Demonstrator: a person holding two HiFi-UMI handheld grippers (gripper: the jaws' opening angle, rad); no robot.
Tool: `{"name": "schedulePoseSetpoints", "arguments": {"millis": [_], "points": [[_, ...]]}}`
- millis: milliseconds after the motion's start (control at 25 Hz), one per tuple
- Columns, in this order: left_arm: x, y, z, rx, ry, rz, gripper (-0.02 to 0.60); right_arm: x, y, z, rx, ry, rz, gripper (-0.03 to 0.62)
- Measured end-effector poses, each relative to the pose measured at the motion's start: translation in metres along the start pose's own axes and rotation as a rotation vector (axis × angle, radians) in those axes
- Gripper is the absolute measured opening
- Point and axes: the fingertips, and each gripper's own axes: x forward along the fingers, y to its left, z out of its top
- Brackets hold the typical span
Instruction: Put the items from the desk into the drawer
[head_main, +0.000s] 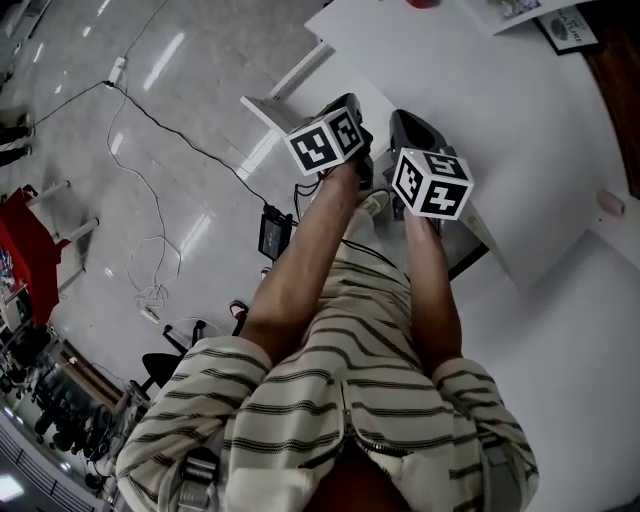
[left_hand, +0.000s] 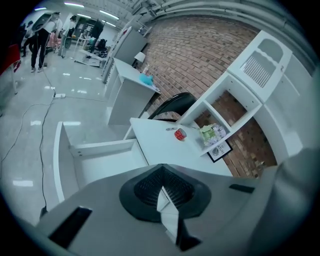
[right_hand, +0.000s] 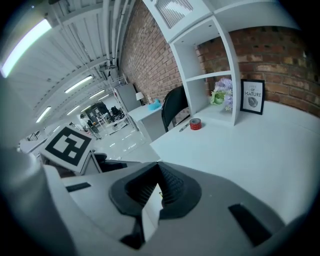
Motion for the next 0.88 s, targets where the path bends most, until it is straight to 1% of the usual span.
{"name": "schedulePoseSetpoints", "arguments": {"millis": [440,600,880], "points": [[-0.038,-0.06,0.033,0.175,-0.085,-0.088,0.006,-0.038,0.006,0.049,-0.019,-0.127,0.005,0.011],[-0.049,-0.09,0.049,0.227,-0.123,-0.138,0.006,-0.053,0.004,0.069,-0.016,-0.187,-0.003,0.011],[-0.09,-0.143,0.072,0.391,-0.214,-0.224,0.006,-0.094,0.005,0.102,-0.036,-0.292,-0.037,0.011]]}}
